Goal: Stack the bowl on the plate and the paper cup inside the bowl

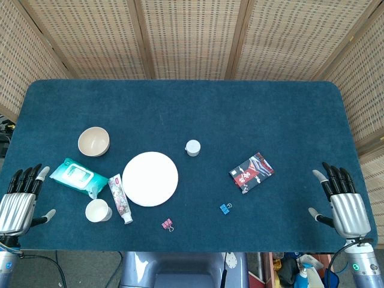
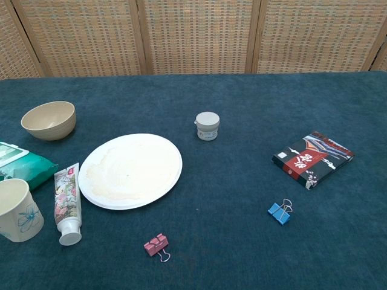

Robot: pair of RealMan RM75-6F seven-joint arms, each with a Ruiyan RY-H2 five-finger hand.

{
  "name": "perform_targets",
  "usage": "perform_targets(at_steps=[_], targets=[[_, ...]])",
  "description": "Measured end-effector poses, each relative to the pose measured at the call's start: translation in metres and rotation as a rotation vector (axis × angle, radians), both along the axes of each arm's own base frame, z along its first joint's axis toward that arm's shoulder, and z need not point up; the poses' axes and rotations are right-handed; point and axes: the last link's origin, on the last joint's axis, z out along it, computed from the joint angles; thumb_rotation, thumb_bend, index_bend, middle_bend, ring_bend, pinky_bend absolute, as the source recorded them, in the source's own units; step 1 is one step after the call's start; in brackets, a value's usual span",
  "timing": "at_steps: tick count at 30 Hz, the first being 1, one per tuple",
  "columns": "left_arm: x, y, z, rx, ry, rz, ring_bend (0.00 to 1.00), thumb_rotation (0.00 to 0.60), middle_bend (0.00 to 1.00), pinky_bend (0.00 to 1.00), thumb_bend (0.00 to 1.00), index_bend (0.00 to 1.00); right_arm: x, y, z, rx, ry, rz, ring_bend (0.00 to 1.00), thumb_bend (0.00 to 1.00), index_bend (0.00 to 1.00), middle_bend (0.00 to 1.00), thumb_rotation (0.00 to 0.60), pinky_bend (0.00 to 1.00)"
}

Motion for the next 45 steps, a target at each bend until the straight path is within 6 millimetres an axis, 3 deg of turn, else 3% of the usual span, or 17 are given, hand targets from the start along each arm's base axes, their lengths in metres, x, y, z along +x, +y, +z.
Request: perform_targets(at_steps=[32, 45], targets=[[0.0023, -0.001, 0.0, -0.002, -0.004, -0.01, 0.0, 0.6, 0.0, 0.0, 0.04, 0.0, -0.001, 0.0006, 0.0006, -0.005, 0.002, -0.014, 0.0, 0.12, 0.1, 0.0, 0.6, 0.0], [0.0022, 0.003, -0.0009, 0.002, -0.015, -0.007, 0.0, 0.6, 0.0, 0.0, 0.1, 0.0, -0.002, -0.0003, 0.0005, -0.002, -0.001, -0.021, 0.0, 0.13, 0.1, 0.0, 0.6, 0.0]])
